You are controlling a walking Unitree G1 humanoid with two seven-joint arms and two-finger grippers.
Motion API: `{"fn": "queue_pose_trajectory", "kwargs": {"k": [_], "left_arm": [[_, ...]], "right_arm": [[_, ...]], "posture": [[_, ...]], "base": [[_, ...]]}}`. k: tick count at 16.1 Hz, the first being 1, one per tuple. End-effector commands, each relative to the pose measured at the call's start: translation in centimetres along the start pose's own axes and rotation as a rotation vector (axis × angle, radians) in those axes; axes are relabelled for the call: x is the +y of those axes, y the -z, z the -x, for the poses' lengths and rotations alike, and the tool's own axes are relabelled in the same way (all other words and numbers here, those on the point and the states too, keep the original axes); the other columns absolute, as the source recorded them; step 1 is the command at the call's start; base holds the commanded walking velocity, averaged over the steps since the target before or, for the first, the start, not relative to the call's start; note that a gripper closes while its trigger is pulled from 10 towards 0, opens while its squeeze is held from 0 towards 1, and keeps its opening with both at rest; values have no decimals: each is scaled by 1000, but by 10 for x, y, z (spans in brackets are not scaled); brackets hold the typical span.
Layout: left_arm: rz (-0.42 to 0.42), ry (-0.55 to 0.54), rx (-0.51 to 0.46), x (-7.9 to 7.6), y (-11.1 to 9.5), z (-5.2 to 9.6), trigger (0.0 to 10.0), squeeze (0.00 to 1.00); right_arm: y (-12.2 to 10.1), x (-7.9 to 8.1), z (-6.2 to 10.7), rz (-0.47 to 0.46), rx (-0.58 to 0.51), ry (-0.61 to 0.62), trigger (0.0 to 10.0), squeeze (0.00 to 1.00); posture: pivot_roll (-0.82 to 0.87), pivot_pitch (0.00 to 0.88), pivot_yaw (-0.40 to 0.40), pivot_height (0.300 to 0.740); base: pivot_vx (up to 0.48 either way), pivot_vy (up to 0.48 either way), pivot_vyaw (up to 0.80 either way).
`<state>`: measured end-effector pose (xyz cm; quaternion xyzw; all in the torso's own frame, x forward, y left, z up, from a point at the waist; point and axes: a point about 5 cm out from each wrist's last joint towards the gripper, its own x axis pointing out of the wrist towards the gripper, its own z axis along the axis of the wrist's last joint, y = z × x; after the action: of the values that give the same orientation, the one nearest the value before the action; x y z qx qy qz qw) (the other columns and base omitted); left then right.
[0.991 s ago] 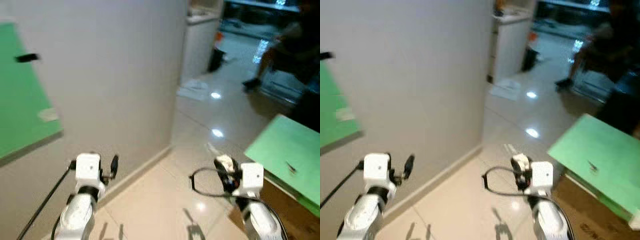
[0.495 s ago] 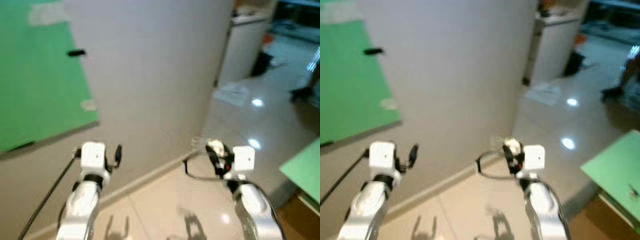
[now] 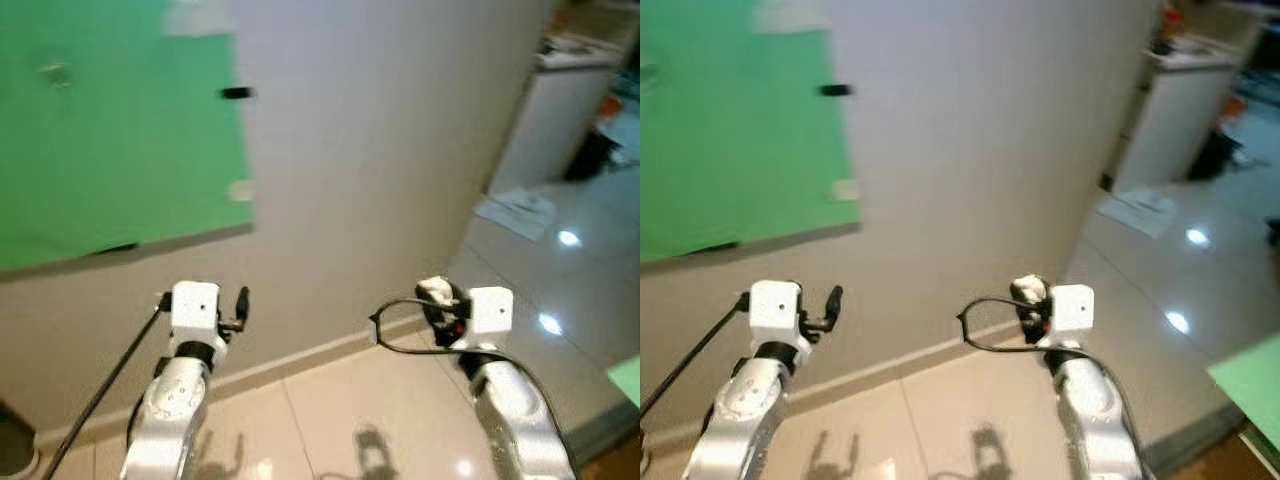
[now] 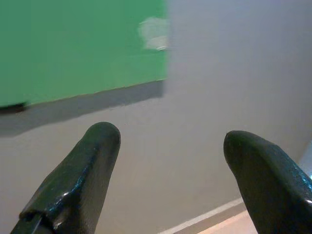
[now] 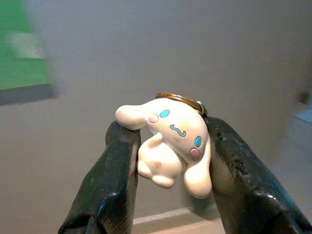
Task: Hang keys on a hook
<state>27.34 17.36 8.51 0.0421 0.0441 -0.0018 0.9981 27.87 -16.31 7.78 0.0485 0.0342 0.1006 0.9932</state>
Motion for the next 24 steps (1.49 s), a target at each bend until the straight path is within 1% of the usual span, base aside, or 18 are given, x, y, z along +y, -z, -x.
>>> {"fn": "queue_pose_trajectory", "kwargs": {"k": [1,3,4,8,16,24], "left_arm": [[-7,1,-7,-3,-2,-2,10000,0],[-7,1,-2,-3,-1,-2,10000,0],[30,33,-1,-5,-1,-2,10000,0],[1,15,4,-5,1,-3,10000,0],[-6,19,15,-5,3,0,10000,0],[-23,23,5,-4,1,-3,10000,0]], "right_arm": [[-2,-1,-3,-7,0,-9,0,0],[-2,-1,-4,-12,4,-18,0,0],[-2,0,-5,-12,10,-30,0,0],[3,2,-3,-8,25,-44,0,0],[9,4,0,-15,45,-62,0,0],[14,7,-2,-17,65,-93,0,0]], "posture": [[-67,0,-35,740],[-66,0,-35,740],[-64,0,-36,740],[-63,0,-31,740],[-57,0,-34,740],[-47,0,-36,740]], "base": [[0,0,569],[0,0,569],[0,0,569],[0,0,567],[0,0,570],[0,0,570]]}}
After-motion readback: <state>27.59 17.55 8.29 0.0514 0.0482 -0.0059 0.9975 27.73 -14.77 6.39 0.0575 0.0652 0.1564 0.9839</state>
